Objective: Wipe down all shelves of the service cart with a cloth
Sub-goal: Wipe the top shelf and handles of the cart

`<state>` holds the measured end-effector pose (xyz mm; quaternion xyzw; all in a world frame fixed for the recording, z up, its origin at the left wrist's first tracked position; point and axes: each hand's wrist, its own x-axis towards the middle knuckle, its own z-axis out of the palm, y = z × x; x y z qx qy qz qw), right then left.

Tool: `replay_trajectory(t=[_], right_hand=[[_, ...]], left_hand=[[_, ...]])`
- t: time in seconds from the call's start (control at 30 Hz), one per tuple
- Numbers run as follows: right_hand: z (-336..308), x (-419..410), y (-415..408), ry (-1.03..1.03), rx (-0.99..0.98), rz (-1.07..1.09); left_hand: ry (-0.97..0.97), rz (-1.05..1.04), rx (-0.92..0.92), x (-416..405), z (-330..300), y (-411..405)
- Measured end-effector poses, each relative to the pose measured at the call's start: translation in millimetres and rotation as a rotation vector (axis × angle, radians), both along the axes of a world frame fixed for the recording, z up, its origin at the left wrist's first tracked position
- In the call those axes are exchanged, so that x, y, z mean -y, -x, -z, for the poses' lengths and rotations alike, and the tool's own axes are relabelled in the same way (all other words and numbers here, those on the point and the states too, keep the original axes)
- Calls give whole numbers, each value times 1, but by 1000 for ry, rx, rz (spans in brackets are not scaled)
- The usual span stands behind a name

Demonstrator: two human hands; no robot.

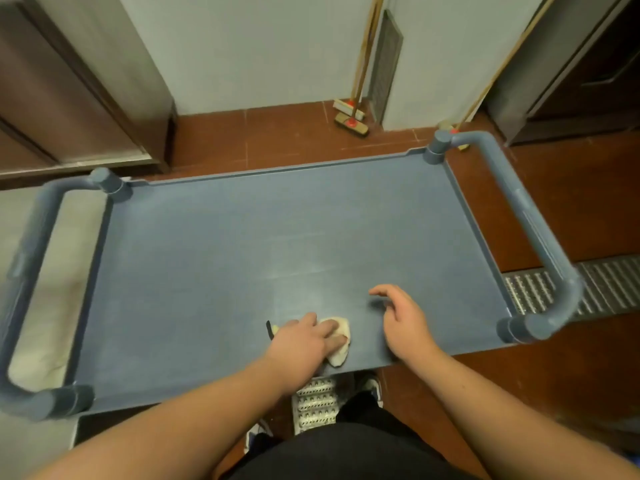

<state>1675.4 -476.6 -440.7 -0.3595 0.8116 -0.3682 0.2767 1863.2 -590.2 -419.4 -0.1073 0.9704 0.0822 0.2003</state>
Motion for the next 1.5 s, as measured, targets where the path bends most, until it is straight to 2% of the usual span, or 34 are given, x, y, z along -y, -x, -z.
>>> replay_trajectory(t=[0.3,0.5,0.63,0.7,0.77,0.87,0.93,1.13,1.27,1.33,1.4,1.5], right_hand=[[-5,65,-142,21,5,-19],[-9,90,-212,12,54,-46],[-17,104,-232,18,75,-54],[-22,108,-236,37,107,-24],[-26,111,-236,71,129,2],[-31,114,-234,123,186,14],[-34,117,-232,142,265,6],[-42,124,-202,75,621,-118],[-36,126,-148,-66,898,-314],[-31,127,-124,-131,898,-403],[-23,132,-105,-167,803,-448],[-17,143,-92,-205,650,-565]], left_hand=[[38,-157,-65,68,-4,-147],[55,-280,-47,102,-2,-237],[14,-478,-64,114,-4,-270],[-52,-589,-136,118,-3,-277],[-109,-675,-345,120,-1,-276],[-342,-798,-694,119,-10,-255],[-524,-925,-799,114,-25,-234],[-958,-1228,-807,96,-35,-162],[-1222,-1368,-835,88,-28,-116],[-1462,-1504,-935,82,-25,-91],[-1598,-1633,-1016,77,-27,-68],[-1515,-1794,-1056,74,-30,-47]])
